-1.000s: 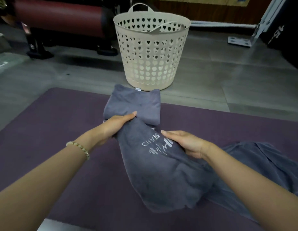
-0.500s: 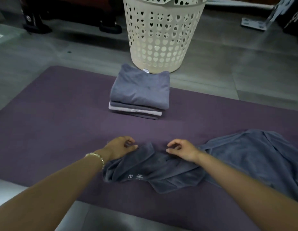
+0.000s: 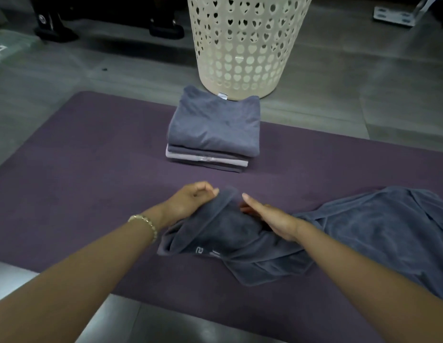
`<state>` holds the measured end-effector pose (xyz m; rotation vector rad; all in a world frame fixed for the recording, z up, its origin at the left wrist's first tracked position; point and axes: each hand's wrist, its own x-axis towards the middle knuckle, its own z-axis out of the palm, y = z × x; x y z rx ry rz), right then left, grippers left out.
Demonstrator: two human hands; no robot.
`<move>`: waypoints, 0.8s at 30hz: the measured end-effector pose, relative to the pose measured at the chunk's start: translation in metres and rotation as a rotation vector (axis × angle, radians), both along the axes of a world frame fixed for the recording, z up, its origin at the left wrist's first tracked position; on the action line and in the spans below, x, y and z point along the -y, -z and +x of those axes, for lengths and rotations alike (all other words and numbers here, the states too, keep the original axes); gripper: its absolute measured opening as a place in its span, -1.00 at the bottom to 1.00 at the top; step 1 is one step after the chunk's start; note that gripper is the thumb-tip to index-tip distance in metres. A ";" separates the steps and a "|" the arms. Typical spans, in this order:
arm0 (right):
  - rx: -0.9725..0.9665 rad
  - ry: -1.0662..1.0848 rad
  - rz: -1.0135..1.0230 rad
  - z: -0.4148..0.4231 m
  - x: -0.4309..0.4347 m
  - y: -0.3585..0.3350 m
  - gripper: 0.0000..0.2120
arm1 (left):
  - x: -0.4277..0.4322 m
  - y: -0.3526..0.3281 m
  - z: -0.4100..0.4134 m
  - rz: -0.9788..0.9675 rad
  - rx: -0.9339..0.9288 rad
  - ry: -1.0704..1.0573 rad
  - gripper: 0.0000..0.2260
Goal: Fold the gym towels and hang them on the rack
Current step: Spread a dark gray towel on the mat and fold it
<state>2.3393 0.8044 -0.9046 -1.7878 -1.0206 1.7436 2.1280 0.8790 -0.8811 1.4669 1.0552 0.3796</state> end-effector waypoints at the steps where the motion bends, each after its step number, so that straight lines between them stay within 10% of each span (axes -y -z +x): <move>1: -0.049 0.016 -0.009 -0.001 -0.004 -0.006 -0.28 | -0.006 -0.008 -0.001 -0.011 0.028 -0.032 -0.81; 9: -0.104 -0.072 0.240 -0.013 -0.052 -0.081 -0.61 | -0.054 -0.054 -0.002 -0.031 0.253 -0.360 -0.74; 15: 0.267 -0.043 0.621 -0.003 -0.136 -0.160 -0.90 | -0.101 -0.088 0.004 0.012 0.398 -0.704 -0.85; 24: 0.613 -0.058 0.815 -0.026 -0.125 -0.089 -0.68 | -0.049 0.006 -0.049 0.119 -0.057 -0.656 -0.66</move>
